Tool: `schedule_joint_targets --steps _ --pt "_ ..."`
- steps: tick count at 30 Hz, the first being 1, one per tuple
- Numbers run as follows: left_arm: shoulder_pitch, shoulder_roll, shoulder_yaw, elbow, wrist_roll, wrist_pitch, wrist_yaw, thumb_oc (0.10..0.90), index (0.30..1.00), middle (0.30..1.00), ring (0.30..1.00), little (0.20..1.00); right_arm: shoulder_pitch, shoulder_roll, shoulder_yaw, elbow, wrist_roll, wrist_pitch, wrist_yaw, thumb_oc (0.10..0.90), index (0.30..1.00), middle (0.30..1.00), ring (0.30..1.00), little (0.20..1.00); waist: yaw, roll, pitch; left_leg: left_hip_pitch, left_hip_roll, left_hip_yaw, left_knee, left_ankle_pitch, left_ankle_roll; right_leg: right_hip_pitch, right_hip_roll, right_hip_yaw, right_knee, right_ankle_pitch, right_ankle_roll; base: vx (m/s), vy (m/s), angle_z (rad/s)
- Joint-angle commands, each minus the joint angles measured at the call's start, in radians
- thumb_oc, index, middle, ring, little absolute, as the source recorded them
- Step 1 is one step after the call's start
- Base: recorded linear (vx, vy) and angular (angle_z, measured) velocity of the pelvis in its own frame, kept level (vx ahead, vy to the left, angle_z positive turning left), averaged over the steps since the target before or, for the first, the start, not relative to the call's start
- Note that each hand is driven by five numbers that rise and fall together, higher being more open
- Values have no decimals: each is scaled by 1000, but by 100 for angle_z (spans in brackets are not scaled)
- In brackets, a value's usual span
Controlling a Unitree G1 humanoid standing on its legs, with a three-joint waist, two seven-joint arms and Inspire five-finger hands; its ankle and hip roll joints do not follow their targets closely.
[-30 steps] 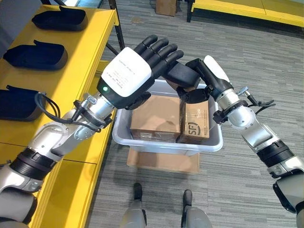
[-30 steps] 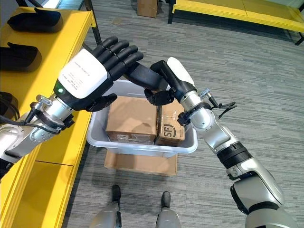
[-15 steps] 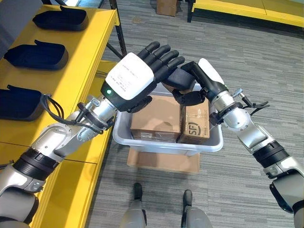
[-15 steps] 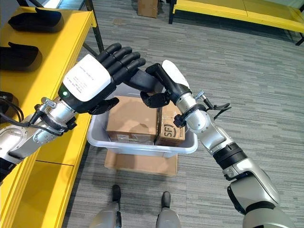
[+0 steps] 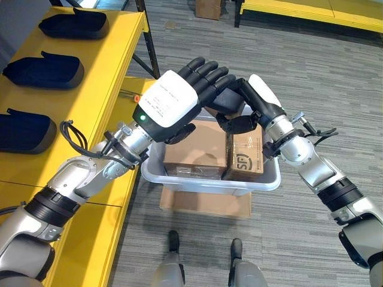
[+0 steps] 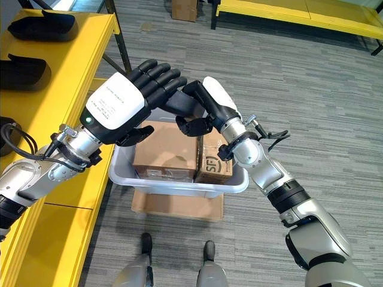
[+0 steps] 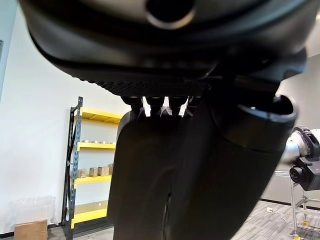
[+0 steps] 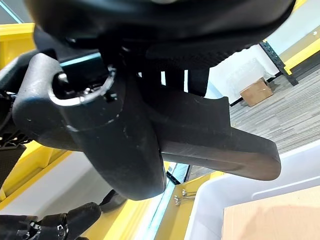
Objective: Move parts from the plastic box to the shelf.
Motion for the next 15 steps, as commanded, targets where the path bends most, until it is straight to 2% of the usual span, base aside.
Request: schedule_joint_targets --steps 1,15 --pt "-26 -94 -8 71 -42 -1 46 900 1000 1000 1000 1000 -45 97 26 70 7 -79 -41 400 300 300 300 300 6 -8 -289 177 69 19 -10 -210 -38 -37 -48 64 77 -13 64 0 0 0" --pt "-39 -97 -19 78 -52 -4 31 900 1000 1000 1000 1000 -46 106 37 71 5 -77 -24 400 300 300 300 300 4 -6 -287 176 69 18 -10 -209 -38 -37 -49 65 79 -15 64 0 0 0"
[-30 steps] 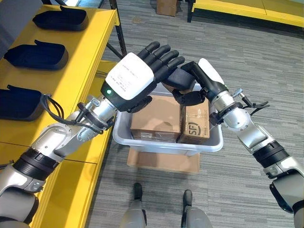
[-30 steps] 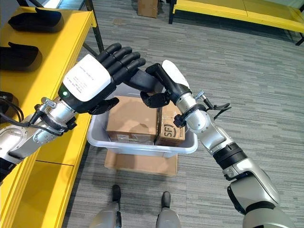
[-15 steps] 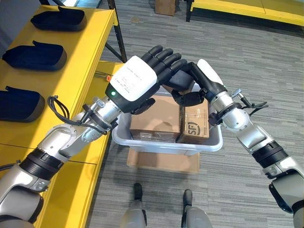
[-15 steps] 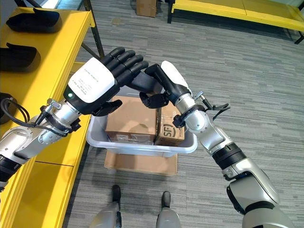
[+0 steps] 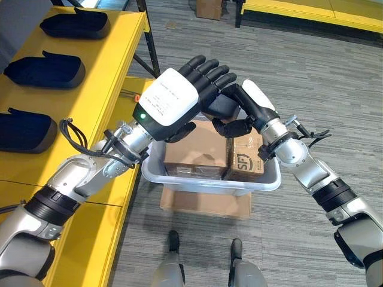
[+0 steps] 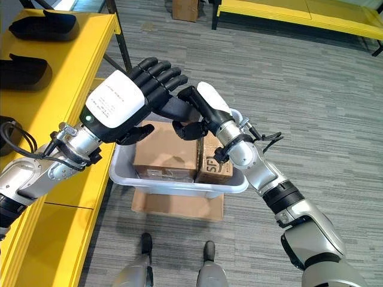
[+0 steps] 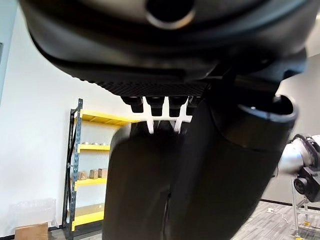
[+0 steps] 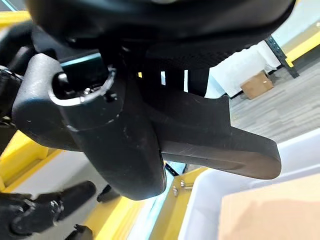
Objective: Move parts from the plastic box to the shelf.
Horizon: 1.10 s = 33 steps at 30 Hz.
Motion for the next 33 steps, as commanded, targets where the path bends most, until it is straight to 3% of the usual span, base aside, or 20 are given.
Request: schedule_joint_targets --steps 1,33 --pt "-22 -98 -20 77 -52 -3 33 900 1000 1000 1000 1000 -45 73 25 41 24 -85 -50 400 300 300 300 300 4 -6 -287 176 69 18 -10 -209 -38 -38 -49 65 79 -15 63 0 0 0" --pt "-4 -115 -17 95 -60 -4 16 900 1000 1000 1000 1000 -50 72 -5 43 -5 -83 -79 400 300 300 300 300 2 -5 -290 180 69 19 -10 -211 -34 -38 -46 71 81 -16 62 0 0 0"
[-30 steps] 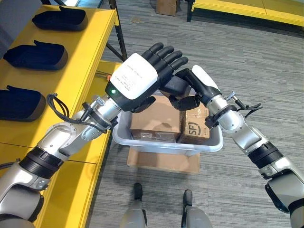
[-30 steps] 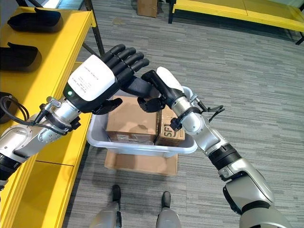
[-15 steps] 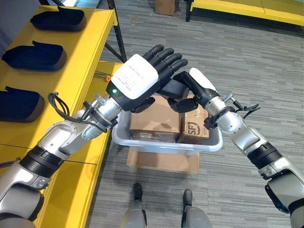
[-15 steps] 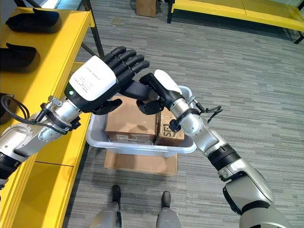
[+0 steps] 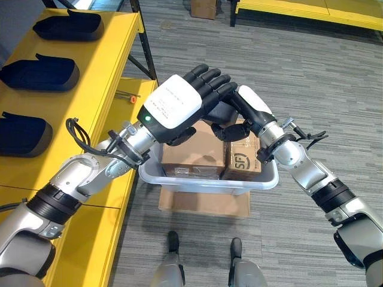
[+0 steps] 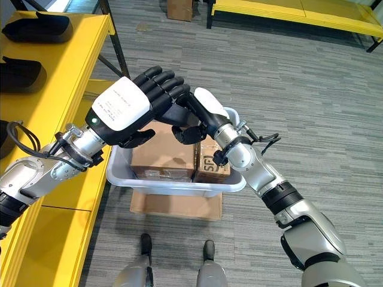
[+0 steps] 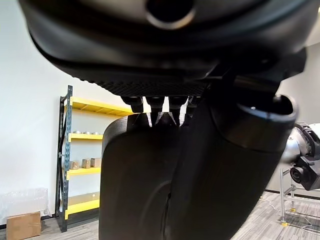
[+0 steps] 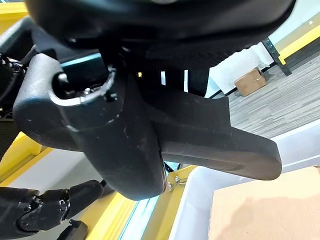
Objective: Move parts from the plastic box to the shelf.
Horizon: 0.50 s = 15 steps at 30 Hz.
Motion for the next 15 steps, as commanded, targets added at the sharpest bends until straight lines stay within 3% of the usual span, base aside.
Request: schedule_joint_targets --steps 1,15 --pt "8 -115 20 84 -61 -5 56 900 1000 1000 1000 1000 -51 72 -27 43 1 -83 -85 400 300 300 300 300 22 -6 -291 180 69 19 -10 -211 -35 -38 -46 72 81 -16 63 0 0 0" --pt "24 -115 34 90 -66 -6 51 900 1000 1000 1000 1000 -57 68 -52 36 0 -82 -102 400 300 300 300 300 23 -10 -295 183 70 21 -10 -213 -33 -36 -44 75 80 -15 61 0 0 0"
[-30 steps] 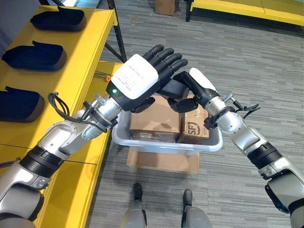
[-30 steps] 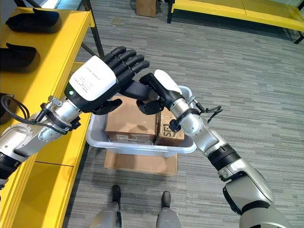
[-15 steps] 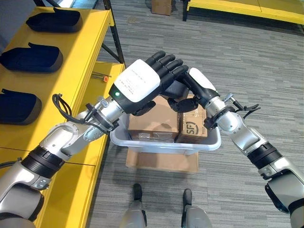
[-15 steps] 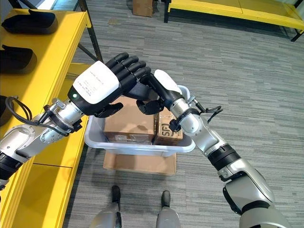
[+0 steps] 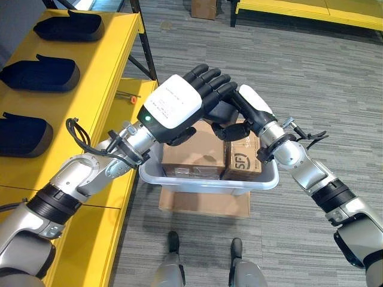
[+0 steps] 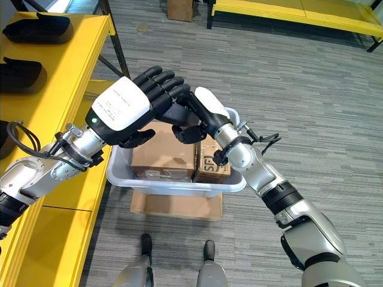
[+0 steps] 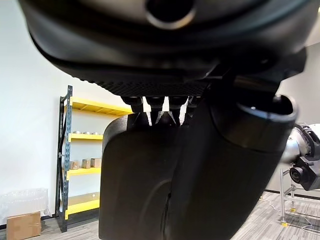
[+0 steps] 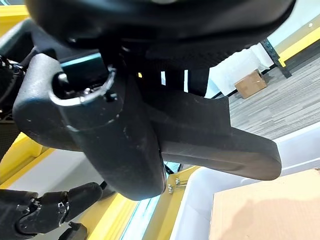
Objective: Move parts from the plastic box to the shelf.
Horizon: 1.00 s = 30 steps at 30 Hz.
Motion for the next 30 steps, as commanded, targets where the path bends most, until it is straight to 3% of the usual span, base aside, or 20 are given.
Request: schedule_joint_targets --steps 1,12,13,14,15,30 --pt "23 -114 33 90 -65 -6 51 900 1000 1000 1000 1000 -57 68 -51 36 3 -82 -93 400 300 300 300 300 23 -12 -293 183 70 20 -10 -213 -34 -36 -44 74 80 -15 61 0 0 0" --pt "30 -115 29 104 -62 -1 47 900 1000 1000 1000 1000 -62 68 -56 34 4 -80 -99 400 300 300 300 300 23 -15 -294 184 70 22 -10 -212 -33 -34 -43 77 75 -14 61 0 0 0" --pt "29 -115 29 105 -62 -1 47 643 640 640 640 640 -62 68 -56 34 4 -80 -99 400 300 300 300 300 23 -15 -294 184 70 22 -10 -212 -33 -34 -43 77 75 -14 61 0 0 0" --pt "26 -116 29 108 -61 3 48 473 402 402 402 402 -62 68 -57 32 3 -80 -101 400 300 300 300 300 23 -16 -295 184 70 22 -10 -213 -33 -33 -42 77 76 -14 61 0 0 0" --pt "26 -116 28 108 -61 3 48 400 300 300 300 300 -62 68 -57 32 3 -80 -101 400 300 300 300 300 23 -16 -295 184 70 22 -10 -213 -33 -33 -42 77 76 -14 61 0 0 0" --pt "28 -138 34 128 -65 10 42 400 300 300 300 300 -75 80 -60 33 3 -77 -103 400 300 300 300 300 22 -16 -297 184 70 22 -10 -212 -33 -34 -41 81 76 -15 58 0 0 0"
